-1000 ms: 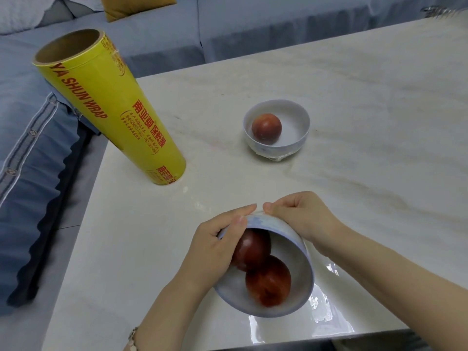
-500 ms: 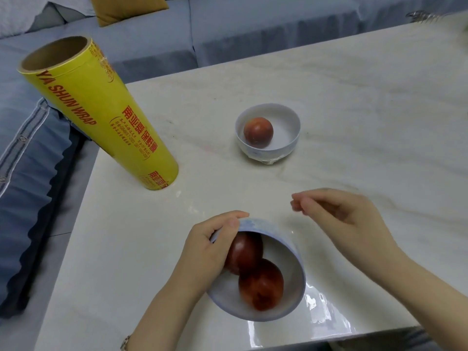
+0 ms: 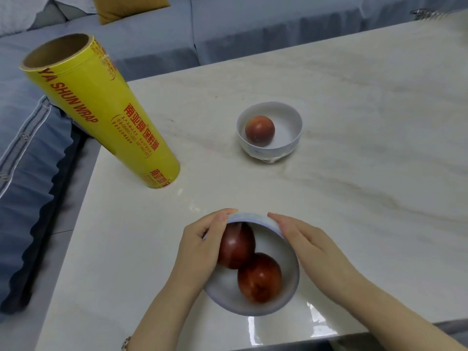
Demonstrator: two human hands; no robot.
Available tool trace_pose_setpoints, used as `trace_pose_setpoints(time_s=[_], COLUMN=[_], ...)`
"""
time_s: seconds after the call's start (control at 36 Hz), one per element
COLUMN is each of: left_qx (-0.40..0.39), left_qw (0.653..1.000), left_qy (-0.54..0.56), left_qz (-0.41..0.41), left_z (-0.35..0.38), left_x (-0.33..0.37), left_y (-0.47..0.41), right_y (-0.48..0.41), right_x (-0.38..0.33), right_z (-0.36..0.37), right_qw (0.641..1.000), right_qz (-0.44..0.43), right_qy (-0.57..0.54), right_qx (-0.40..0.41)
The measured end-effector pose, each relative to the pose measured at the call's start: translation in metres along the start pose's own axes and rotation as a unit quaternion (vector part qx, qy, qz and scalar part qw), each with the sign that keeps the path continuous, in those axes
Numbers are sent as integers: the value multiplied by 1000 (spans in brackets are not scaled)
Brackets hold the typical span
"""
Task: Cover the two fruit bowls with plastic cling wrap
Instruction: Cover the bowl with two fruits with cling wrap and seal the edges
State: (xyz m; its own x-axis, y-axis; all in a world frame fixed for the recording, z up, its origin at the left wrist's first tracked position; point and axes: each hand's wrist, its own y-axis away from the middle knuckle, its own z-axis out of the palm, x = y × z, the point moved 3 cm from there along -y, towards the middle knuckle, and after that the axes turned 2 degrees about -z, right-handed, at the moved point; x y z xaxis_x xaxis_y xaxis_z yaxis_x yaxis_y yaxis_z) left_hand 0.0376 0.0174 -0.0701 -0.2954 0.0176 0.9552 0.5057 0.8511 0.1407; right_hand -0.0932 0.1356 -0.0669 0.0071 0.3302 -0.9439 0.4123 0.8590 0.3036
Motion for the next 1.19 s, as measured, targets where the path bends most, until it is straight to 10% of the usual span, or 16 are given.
trace_pose_setpoints(time_s=[0.14, 0.5, 0.72, 1.19], left_qx=[4, 27, 25, -36], left_qw=[1000, 999, 999, 980], left_qy=[-16, -37, -34, 30], left_qz=[16, -7, 24, -191], left_z=[2, -1, 1, 1], left_x=[1, 0, 1, -3], left_y=[4, 1, 4, -18], right_y=[-12, -32, -40, -2], right_x=[-1, -40, -35, 6], right_z=[-10, 17, 10, -19], right_qw=[993, 966, 970, 998], right_qz=[89, -105, -8, -19], right_qy=[-12, 189, 139, 11], right_qx=[-70, -144, -201, -67])
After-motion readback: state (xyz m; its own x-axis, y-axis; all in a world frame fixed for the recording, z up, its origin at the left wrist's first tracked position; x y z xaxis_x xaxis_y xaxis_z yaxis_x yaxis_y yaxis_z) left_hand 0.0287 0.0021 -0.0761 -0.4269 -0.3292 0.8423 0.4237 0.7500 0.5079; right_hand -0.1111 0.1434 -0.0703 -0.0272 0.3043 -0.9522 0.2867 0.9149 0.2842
